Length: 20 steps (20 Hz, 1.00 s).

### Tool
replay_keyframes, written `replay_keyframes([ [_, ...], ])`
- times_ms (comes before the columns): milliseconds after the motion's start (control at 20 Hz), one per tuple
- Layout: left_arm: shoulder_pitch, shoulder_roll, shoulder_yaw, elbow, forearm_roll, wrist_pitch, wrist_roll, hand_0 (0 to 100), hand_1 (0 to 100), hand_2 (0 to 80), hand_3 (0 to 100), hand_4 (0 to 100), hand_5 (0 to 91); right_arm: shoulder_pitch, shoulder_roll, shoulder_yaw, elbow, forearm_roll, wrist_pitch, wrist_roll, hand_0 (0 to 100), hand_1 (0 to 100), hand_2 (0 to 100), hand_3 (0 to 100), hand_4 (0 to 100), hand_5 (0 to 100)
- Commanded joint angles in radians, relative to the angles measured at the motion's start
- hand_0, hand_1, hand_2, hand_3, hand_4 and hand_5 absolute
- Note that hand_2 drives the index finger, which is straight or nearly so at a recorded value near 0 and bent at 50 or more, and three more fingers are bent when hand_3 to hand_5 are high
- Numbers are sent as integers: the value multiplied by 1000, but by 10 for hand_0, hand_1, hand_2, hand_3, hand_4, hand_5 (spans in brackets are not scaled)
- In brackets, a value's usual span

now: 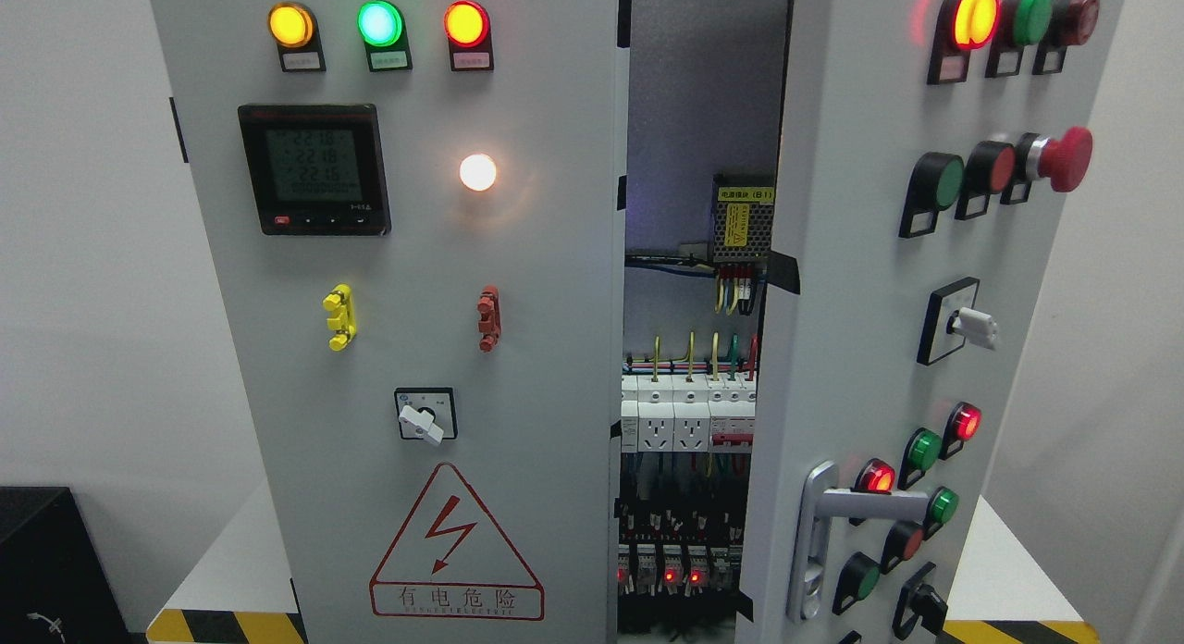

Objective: Open door with both hands

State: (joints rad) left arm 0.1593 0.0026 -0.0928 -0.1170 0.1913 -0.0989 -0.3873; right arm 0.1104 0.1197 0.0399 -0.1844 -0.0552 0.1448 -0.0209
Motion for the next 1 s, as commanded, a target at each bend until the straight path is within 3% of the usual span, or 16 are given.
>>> replay_keyframes([
  [0, 291, 579, 96, -744, 643, -5, -371, 0, 0, 0, 0, 0, 0, 0, 0, 0, 0, 0, -1, -1, 0, 0, 0, 0, 0, 0],
  [50, 345, 756, 167, -886, 850, -10, -477, 0, 0, 0, 0, 0, 0, 0, 0, 0, 0, 0, -1, -1, 0, 0, 0, 0, 0, 0],
  [100, 382, 907, 261, -965, 1007, -8, -549, 0, 0, 0, 0, 0, 0, 0, 0, 0, 0, 0, -1, -1, 0, 0, 0, 0, 0, 0],
  [200, 437, 1186, 405, -990, 1263, -4, -668, 0, 0, 0, 0, 0, 0, 0, 0, 0, 0, 0, -1, -1, 0, 0, 0, 0, 0, 0],
  [250, 437, 1297, 448, -991, 1351, -2, -721, 0, 0, 0, 0, 0, 0, 0, 0, 0, 0, 0, -1, -1, 0, 0, 0, 0, 0, 0],
  [301, 436, 1368, 481, -987, 1381, -2, -766, 0, 0, 0, 0, 0, 0, 0, 0, 0, 0, 0, -1, -1, 0, 0, 0, 0, 0, 0],
  [401, 401, 1476, 493, -1007, 1393, -1, -794, 0, 0, 0, 0, 0, 0, 0, 0, 0, 0, 0, -1, -1, 0, 0, 0, 0, 0, 0],
  [501, 280, 1530, 458, -1096, 1396, 19, -794, 0, 0, 0, 0, 0, 0, 0, 0, 0, 0, 0, -1, -1, 0, 0, 0, 0, 0, 0],
  [551, 185, 1539, 396, -1143, 1395, 48, -791, 0, 0, 0, 0, 0, 0, 0, 0, 0, 0, 0, -1, -1, 0, 0, 0, 0, 0, 0],
  [751, -403, 1573, -50, -1308, 1401, 220, -788, 0, 0, 0, 0, 0, 0, 0, 0, 0, 0, 0, -1, -1, 0, 0, 0, 0, 0, 0],
  [952, -957, 1590, -645, -1424, 1468, 231, -786, 0, 0, 0, 0, 0, 0, 0, 0, 0, 0, 0, -1, -1, 0, 0, 0, 0, 0, 0],
])
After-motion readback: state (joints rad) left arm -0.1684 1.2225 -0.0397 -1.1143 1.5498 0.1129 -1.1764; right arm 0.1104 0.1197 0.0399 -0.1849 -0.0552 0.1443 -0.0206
